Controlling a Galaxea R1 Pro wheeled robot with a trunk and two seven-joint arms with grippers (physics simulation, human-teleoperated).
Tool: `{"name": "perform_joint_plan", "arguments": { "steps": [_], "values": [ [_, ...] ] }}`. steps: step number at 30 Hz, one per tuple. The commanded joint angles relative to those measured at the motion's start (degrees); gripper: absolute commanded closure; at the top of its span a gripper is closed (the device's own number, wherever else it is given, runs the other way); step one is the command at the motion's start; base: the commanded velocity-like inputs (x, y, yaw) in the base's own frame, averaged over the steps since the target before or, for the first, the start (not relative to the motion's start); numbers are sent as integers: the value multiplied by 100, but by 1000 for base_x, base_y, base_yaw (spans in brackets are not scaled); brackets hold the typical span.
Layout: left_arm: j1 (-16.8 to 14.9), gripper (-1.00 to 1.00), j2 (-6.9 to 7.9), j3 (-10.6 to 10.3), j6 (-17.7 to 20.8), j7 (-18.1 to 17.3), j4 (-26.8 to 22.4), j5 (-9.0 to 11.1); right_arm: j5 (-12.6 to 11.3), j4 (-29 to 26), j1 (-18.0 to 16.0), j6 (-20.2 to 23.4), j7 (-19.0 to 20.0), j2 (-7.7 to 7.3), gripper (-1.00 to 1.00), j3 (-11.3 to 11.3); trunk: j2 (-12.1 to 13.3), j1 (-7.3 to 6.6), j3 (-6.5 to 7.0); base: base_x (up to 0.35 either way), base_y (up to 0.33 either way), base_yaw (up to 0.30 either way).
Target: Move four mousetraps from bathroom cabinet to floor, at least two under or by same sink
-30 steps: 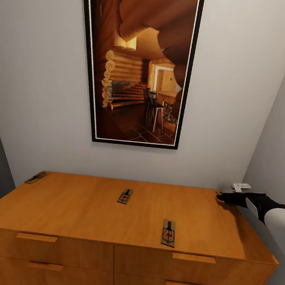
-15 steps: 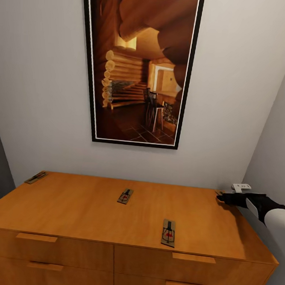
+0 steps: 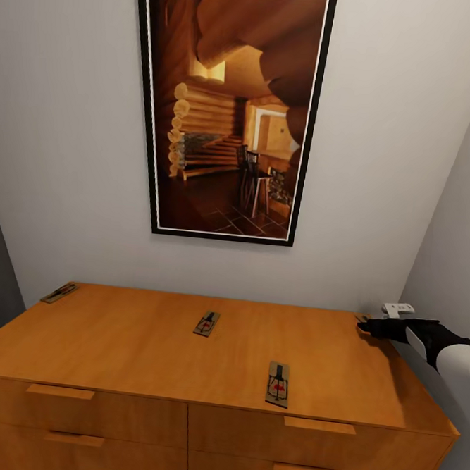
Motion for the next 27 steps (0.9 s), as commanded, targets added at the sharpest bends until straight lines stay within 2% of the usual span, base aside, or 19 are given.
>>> {"name": "perform_joint_plan", "arguments": {
  "steps": [1,27],
  "values": [
    [-3,-100,0,-3,-30,0,9,-2,49,-11,-3,20,26,-3,-100,15,-3,0,-5,0,0,0],
    [-3,-100,-5,-3,-36,0,16,-3,49,-11,-1,29,9,-33,-100,15,-3,0,-5,0,0,0]
  ]
}}
